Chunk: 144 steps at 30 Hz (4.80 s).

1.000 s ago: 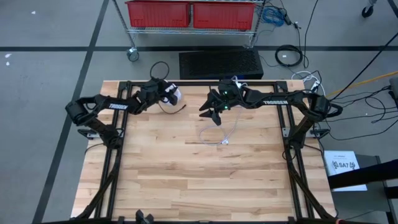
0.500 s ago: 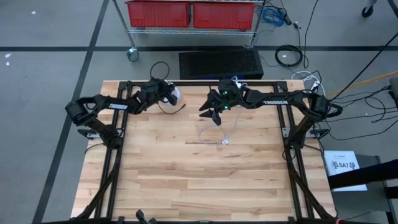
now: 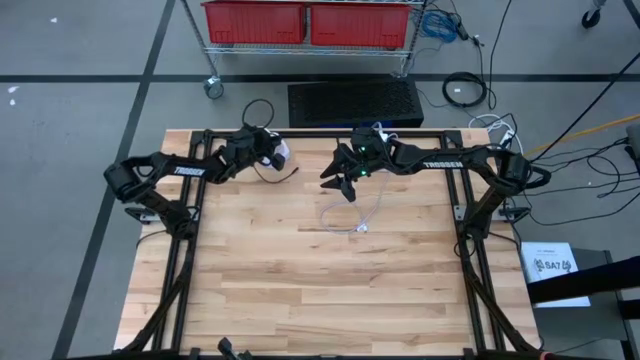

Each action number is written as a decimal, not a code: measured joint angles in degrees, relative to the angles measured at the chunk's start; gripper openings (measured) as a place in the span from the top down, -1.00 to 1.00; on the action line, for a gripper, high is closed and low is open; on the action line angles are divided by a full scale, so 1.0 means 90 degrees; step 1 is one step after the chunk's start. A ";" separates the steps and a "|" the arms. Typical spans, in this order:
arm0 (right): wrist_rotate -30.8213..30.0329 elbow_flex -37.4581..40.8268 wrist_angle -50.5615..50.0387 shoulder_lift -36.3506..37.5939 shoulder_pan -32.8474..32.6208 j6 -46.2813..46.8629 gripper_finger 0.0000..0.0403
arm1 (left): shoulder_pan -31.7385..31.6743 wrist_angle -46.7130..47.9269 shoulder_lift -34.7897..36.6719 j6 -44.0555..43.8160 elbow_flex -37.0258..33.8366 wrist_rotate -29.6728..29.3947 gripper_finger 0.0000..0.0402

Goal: Insert USB
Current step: Insert the black charger cable into the orange charger adapter, then return to Home Position

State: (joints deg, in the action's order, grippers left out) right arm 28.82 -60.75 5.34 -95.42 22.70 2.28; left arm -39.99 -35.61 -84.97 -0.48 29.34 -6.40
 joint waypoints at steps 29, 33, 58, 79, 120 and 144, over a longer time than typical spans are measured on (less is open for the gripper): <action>-0.0002 0.0000 -0.0002 0.0000 0.0000 0.0049 0.25 | 0.0101 -0.0300 -0.0675 0.0027 0.0068 0.0015 0.61; -0.0008 -0.0005 0.0002 0.0000 -0.0012 0.0051 0.25 | 0.0114 -0.0206 -0.0658 -0.0208 0.0095 0.0045 0.44; -0.0005 -0.0005 0.0009 0.0004 -0.0041 0.0073 0.25 | 0.0126 0.2466 0.1651 -0.0414 0.0098 0.0273 0.22; -0.0005 0.0000 -0.0148 0.0323 -0.0029 0.0017 0.25 | 0.0350 0.4567 0.2955 -0.0409 0.0107 0.0436 0.22; -0.1166 0.0002 -0.0185 0.0007 -0.0119 -0.0029 0.80 | 0.1246 0.5656 0.1357 0.0102 -0.0461 -0.0185 0.96; -0.1051 0.0008 -0.0550 0.0559 -0.0384 -0.0966 0.88 | 0.2684 0.3057 0.3189 -0.0521 -0.0461 0.1409 0.99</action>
State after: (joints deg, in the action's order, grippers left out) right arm 19.36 -60.68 0.39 -90.39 19.24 -6.41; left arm -15.84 -8.09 -56.27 -5.17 25.19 6.27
